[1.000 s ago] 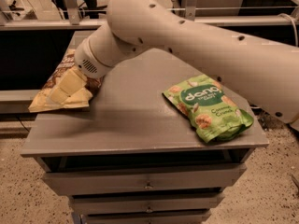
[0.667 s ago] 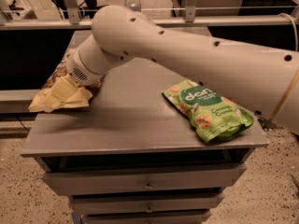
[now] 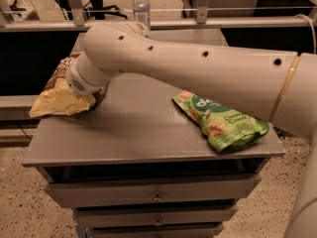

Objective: Pick brown chip bag

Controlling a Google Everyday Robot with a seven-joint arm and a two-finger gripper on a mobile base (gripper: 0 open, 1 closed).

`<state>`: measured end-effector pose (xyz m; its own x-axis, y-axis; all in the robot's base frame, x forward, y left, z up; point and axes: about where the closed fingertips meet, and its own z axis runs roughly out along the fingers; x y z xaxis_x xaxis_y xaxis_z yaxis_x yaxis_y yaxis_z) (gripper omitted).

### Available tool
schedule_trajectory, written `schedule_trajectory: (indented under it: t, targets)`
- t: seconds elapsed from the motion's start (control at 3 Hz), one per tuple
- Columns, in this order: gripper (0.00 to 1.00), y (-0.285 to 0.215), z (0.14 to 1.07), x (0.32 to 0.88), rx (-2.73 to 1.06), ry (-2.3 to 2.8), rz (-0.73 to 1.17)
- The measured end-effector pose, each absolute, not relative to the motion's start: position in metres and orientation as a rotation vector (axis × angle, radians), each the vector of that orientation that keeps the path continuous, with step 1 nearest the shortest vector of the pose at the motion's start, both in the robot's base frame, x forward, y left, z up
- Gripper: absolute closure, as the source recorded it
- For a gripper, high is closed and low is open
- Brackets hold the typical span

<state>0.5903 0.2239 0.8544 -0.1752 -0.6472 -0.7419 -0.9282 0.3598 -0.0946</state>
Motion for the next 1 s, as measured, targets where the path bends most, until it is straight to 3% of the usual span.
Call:
schedule_trajectory:
  t: [0.67,1.0]
  targets:
    - [0.88,0.198,0.906,0.597,-1.346,1.845,0.405]
    - [1.0,0.185,0.958,0.595,-1.312,1.735,0.443]
